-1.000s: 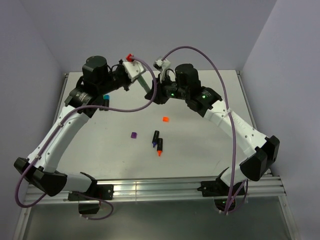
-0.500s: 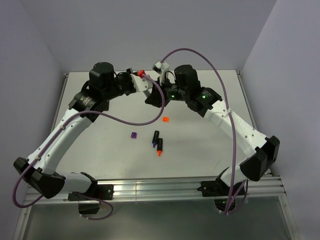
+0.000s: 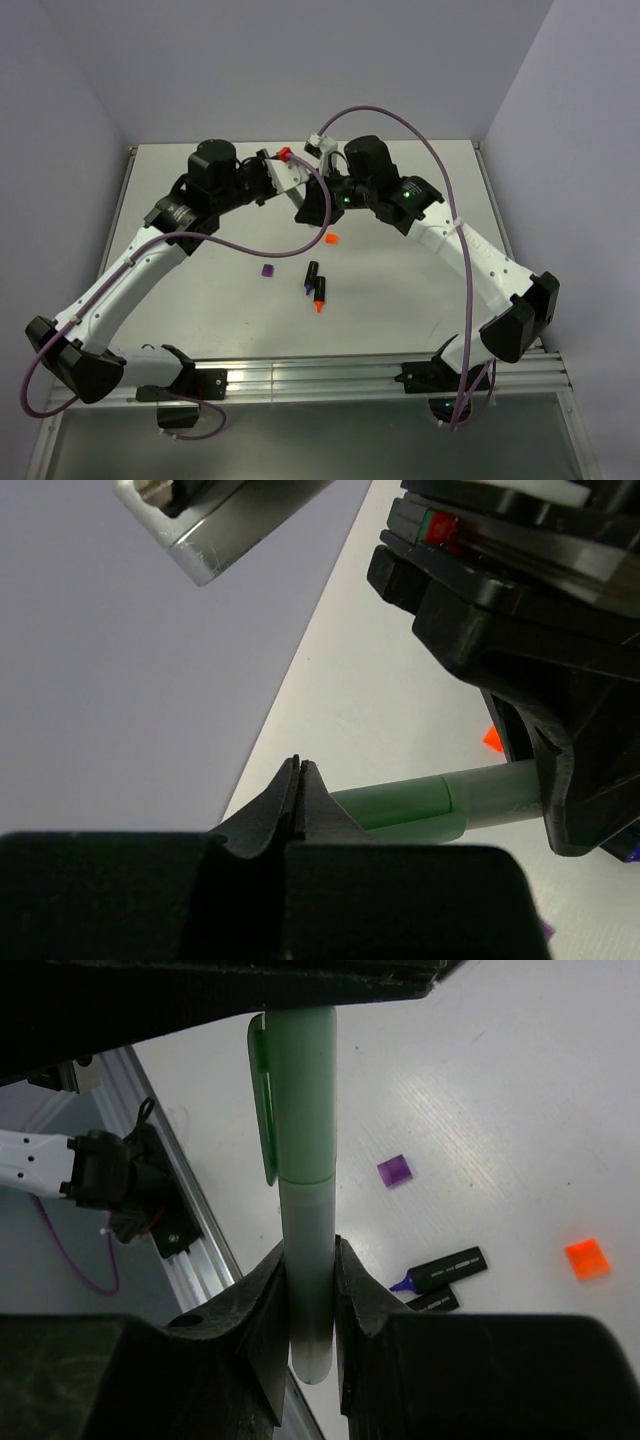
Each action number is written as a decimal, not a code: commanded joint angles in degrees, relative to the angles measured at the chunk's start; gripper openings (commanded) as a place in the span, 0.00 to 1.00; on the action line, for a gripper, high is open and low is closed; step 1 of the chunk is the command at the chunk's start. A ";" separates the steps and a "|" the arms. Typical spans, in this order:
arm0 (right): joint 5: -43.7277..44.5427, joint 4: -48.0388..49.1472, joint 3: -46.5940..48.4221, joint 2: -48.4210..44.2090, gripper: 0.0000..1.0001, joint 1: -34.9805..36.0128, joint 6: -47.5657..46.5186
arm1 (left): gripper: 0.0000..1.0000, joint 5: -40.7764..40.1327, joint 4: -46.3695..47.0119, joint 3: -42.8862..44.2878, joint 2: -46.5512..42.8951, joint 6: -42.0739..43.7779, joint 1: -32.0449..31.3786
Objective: Insert the pens into the pen caps
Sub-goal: Press the pen cap onto the pen.
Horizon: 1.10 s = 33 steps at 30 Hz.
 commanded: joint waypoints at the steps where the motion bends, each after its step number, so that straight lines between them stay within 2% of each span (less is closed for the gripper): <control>1: 2.44 12.81 4.45 -1.23 0.00 -0.88 0.12 | 0.00 11.22 -6.93 -2.79 -1.31 -4.77 -4.79; 10: 3.32 13.16 6.12 -0.53 0.00 -2.02 0.38 | 0.00 12.80 -5.70 -2.79 -1.13 -11.62 -7.69; 18: 2.62 13.42 8.41 0.17 0.00 -3.08 1.17 | 0.00 13.07 -5.79 -4.55 -1.40 -12.59 -10.07; 22: 1.56 13.42 7.62 -0.27 0.00 -3.08 0.30 | 0.00 8.86 -3.08 -4.64 -1.22 -15.13 -10.07; 23: 1.30 13.25 6.83 -0.79 0.00 -2.99 0.03 | 0.00 4.67 -2.02 -4.55 -1.22 -15.58 -9.98; 25: 1.38 13.25 5.86 -1.49 0.00 -3.08 -0.85 | 0.00 0.95 1.22 -2.80 -1.14 -18.64 -7.97; 26: 1.30 13.16 4.73 -1.85 0.00 -3.17 -1.02 | 0.03 1.63 1.76 -1.57 -0.61 -19.70 -6.66; 30: -0.02 13.07 2.17 -3.87 0.00 -4.57 -1.29 | 0.07 3.48 2.65 7.04 1.32 -25.77 6.06; 31: -0.28 13.07 1.73 -4.13 0.00 -5.27 -1.29 | 0.12 3.92 2.73 10.10 1.67 -27.95 7.84; 32: 0.15 13.25 0.86 -4.40 0.00 -5.54 -1.29 | 0.24 4.36 3.34 11.35 1.94 -29.28 10.99; 33: 0.67 13.25 0.59 -4.83 0.00 -5.89 -1.29 | 0.32 5.06 3.96 12.32 1.94 -30.95 12.24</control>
